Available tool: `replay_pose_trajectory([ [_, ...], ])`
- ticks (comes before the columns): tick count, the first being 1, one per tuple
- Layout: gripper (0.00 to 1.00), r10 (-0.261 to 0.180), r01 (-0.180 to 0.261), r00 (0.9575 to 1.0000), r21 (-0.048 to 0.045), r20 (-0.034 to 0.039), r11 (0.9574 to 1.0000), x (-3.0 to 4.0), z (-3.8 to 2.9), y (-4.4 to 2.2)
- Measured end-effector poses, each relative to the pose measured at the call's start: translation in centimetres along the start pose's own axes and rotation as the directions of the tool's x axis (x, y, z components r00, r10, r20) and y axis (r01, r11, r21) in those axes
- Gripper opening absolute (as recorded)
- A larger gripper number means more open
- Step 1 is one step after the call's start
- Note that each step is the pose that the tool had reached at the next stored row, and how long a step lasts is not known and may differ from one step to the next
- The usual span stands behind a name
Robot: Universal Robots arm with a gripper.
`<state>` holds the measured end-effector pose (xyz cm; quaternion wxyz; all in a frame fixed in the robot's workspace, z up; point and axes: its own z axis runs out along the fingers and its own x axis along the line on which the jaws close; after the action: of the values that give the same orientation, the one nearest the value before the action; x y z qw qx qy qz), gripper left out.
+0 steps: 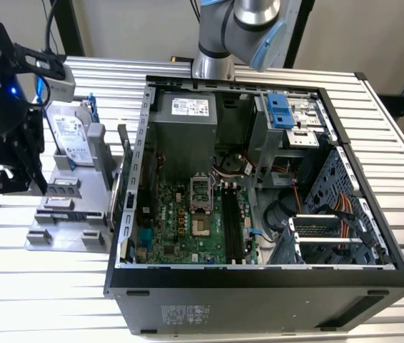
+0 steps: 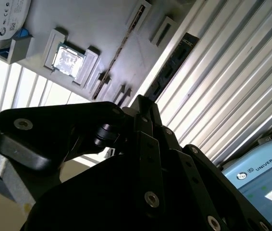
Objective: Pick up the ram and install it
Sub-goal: 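Pick up the ram and move it above insertion slot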
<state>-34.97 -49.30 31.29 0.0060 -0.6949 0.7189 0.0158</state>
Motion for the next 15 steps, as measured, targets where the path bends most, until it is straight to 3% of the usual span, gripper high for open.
replay_pose_trajectory([
  [15,0.0,0.0,0.0,1.0,0.0001,0.0001,1.0,-0.02,-0.66,0.01],
])
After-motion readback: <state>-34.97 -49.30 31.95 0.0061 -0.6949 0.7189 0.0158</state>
